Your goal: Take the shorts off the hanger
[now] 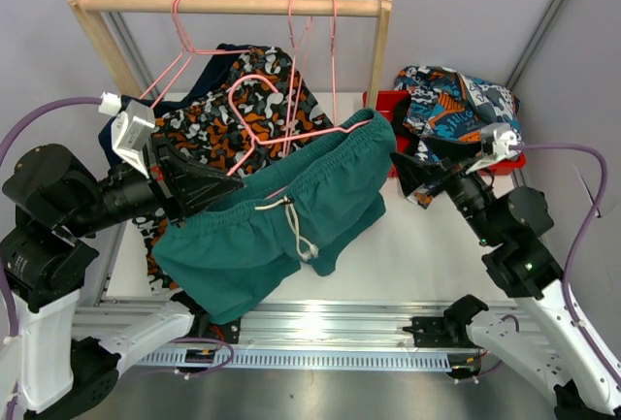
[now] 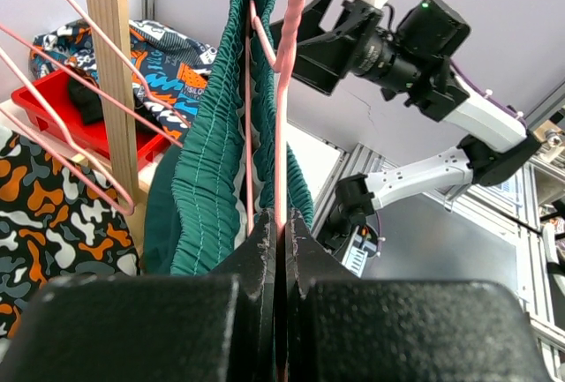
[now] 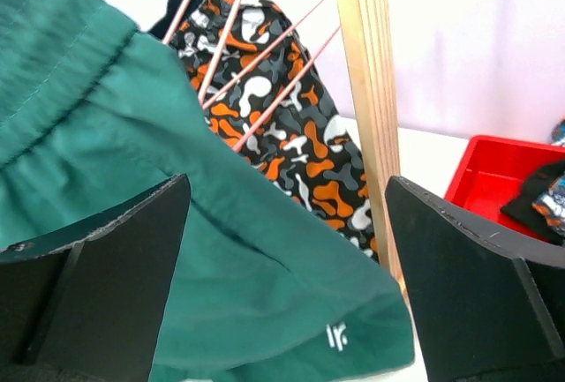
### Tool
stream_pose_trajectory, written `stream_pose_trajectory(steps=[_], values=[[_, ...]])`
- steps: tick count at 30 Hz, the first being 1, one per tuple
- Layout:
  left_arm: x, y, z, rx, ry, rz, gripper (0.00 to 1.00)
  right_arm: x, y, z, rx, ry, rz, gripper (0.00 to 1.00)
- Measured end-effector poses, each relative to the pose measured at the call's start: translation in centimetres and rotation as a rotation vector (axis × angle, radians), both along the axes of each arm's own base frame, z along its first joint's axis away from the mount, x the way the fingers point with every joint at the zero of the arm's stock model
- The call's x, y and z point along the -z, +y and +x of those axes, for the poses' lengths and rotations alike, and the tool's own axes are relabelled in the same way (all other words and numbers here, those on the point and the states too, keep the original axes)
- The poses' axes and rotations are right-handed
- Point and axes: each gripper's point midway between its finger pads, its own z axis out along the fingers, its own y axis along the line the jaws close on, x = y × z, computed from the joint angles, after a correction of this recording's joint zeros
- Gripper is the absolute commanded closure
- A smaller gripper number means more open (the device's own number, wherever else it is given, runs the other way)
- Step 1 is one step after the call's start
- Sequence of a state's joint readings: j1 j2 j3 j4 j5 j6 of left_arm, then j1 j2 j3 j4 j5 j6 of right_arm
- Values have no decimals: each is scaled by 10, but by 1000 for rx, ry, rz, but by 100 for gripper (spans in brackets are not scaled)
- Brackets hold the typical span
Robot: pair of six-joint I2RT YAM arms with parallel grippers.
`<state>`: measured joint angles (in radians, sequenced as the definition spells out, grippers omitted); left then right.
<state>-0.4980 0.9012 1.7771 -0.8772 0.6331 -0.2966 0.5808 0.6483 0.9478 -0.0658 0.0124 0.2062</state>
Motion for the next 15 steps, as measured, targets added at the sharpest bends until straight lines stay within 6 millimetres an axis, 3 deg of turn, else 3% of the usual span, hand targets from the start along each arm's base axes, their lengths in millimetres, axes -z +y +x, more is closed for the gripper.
stream_pose_trajectory(steps=[4, 7, 9, 10, 11, 13, 15], values=[[-3, 0, -2, 2, -8, -5, 100, 4, 21, 15, -50, 14, 9, 1], [-7, 1, -3, 2, -17, -9, 100, 17, 52, 27, -124, 51, 8, 0], [-9, 2, -4, 0, -23, -12, 100, 31, 75, 34, -170, 83, -12, 36], [-10, 2, -4, 0, -24, -13, 100, 39, 85, 36, -192, 97, -27, 81], [-9, 2, -4, -2, -24, -12, 100, 45, 92, 37, -206, 113, -37, 100], [-8, 3, -2, -15, -21, -9, 100, 55, 101, 38, -225, 141, -49, 100], [-7, 5, 0, -30, -21, -3, 100, 54, 96, 39, -204, 136, -41, 100]])
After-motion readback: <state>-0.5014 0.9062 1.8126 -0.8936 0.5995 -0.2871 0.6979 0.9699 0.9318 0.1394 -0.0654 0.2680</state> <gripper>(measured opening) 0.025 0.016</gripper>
